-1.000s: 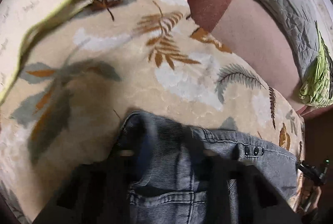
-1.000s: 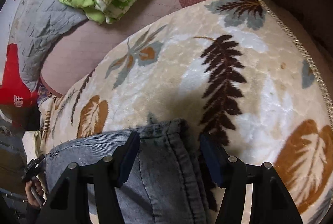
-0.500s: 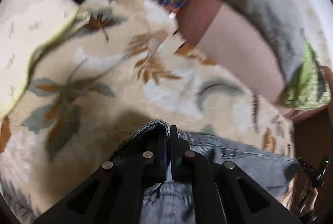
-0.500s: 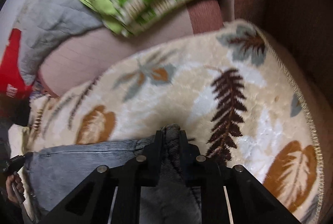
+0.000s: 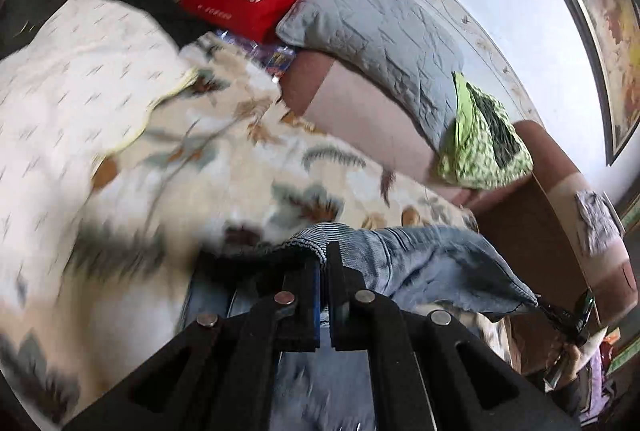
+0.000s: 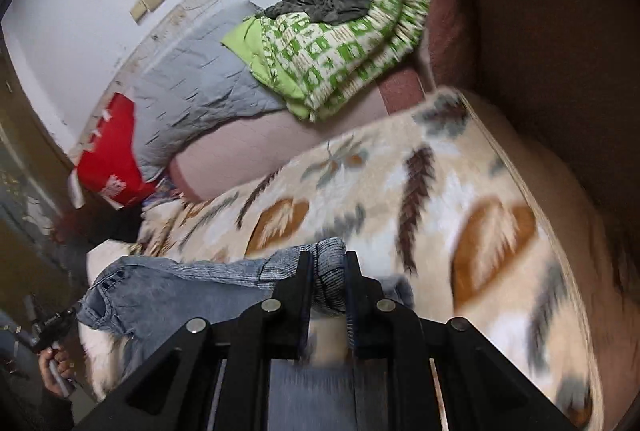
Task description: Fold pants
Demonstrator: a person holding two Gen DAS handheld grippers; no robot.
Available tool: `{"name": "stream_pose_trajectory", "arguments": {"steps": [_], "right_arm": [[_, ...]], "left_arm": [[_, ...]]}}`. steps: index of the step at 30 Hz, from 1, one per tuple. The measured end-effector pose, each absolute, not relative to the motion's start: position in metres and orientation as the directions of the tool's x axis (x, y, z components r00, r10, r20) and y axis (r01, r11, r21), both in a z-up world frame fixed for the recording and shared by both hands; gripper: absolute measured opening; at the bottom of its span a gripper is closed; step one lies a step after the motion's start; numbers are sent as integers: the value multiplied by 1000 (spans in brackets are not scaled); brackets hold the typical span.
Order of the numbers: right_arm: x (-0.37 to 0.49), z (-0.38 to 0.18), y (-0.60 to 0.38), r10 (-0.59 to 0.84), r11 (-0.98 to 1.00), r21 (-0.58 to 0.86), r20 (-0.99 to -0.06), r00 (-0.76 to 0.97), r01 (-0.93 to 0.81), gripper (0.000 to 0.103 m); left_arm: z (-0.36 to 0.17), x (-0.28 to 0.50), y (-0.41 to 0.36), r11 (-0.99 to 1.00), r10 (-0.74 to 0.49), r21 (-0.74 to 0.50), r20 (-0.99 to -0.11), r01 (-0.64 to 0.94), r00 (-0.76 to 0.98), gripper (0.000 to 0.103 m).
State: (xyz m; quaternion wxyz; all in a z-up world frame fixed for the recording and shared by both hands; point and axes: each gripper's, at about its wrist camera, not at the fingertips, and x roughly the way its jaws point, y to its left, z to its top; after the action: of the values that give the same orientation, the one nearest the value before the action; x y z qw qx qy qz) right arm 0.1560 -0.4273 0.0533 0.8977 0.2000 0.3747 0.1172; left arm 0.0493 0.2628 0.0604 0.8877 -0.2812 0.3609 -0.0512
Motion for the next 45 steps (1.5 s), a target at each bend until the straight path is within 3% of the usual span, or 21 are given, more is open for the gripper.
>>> {"name": "stream_pose_trajectory", "arguments": {"steps": [5,7,9,10,11,13,14,17,20,22,25,27,30,33,37,39,40,41,43,45], "right_arm": [[74,-12,-442,400,881,471,-697,595,-40,20],[59,-51,-442,411,890,456,-784,465,-18,20],[46,-73,-446,407,895,446,-827,387,13,39],[41,-71,-452,397,896,444,-827,398,29,59],[39,-63,-459,382,896,442,-818,430,47,64],[44,-42,-471,366,883,462,-784,502,78,66],[48,-36,-473,365,876,475,-772,521,90,67],[86,-32,-475,410,826,550,-735,540,123,69],[136,-57,-464,439,803,563,-781,444,196,69],[159,-72,-451,485,793,577,-792,372,196,64],[174,-69,-434,398,861,477,-848,350,178,21],[169,-43,-434,320,892,425,-834,448,152,13],[153,-27,-432,192,944,304,-822,537,127,10],[156,-76,-441,127,959,208,-923,363,194,12],[116,-40,-439,92,952,229,-846,526,202,15],[99,-15,-426,158,951,283,-792,590,125,19],[92,-7,-417,254,931,360,-761,597,63,31],[87,-8,-411,314,911,410,-748,585,36,53],[79,-29,-404,367,891,453,-768,524,40,79],[81,-80,-403,286,923,361,-875,391,130,79]], "left_arm": [[11,6,278,841,-335,-519,-720,-153,607,4],[0,-1,280,873,-277,-446,-784,-195,555,6],[3,-5,280,901,-208,-376,-814,-219,543,6],[9,-6,280,906,-178,-357,-809,-227,559,10],[18,-6,276,914,-144,-334,-800,-232,583,15],[33,-3,262,929,-115,-305,-775,-208,622,49],[37,0,252,936,-122,-301,-762,-181,636,55],[36,15,211,954,-153,-283,-743,-99,651,57],[11,38,178,958,-170,-275,-781,-87,601,57],[-14,49,167,965,-157,-247,-819,-93,552,57],[-42,53,171,963,-139,-235,-851,-130,507,57],[-52,51,177,954,-146,-256,-847,-153,511,57],[-53,50,177,960,-143,-246,-845,-137,516,57],[-56,53,174,965,-127,-225,-850,-134,512,57],[-56,53,171,972,-105,-198,-850,-128,516,57],[-55,52,171,972,-102,-197,-851,-132,516,58],[-54,51,171,972,-97,-193,-851,-135,516,58],[-52,49,171,971,-91,-190,-850,-141,519,58],[-44,48,168,973,-46,-160,-844,-169,534,58],[-30,44,159,974,-5,-130,-826,-183,564,58]]}}
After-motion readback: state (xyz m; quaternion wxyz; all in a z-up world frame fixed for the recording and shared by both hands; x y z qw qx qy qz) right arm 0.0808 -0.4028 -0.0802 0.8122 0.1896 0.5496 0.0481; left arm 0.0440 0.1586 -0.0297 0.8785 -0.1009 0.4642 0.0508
